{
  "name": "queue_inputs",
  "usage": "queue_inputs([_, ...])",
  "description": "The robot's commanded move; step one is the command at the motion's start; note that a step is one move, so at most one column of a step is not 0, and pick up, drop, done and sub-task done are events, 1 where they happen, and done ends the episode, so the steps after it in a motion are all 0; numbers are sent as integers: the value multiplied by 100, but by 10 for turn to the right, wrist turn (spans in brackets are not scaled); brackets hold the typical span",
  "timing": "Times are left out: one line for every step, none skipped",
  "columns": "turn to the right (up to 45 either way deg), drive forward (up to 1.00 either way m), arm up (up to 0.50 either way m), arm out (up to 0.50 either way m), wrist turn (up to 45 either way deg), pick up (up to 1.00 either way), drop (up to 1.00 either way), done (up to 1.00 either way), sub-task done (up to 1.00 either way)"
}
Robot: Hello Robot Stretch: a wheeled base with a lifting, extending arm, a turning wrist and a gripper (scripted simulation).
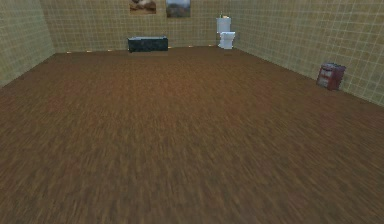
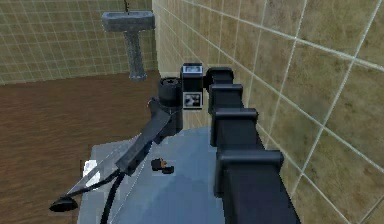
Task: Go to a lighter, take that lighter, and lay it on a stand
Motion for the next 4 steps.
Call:
queue_inputs([0, 0, 0, 0, 450, 0, 0, 0, 0])
queue_inputs([0, 0, 0, 0, 450, 0, 0, 0, 0])
queue_inputs([0, 0, 0, 0, 240, 0, 0, 0, 0])
queue_inputs([0, 0, -24, 0, 0, 0, 0, 0, 0])
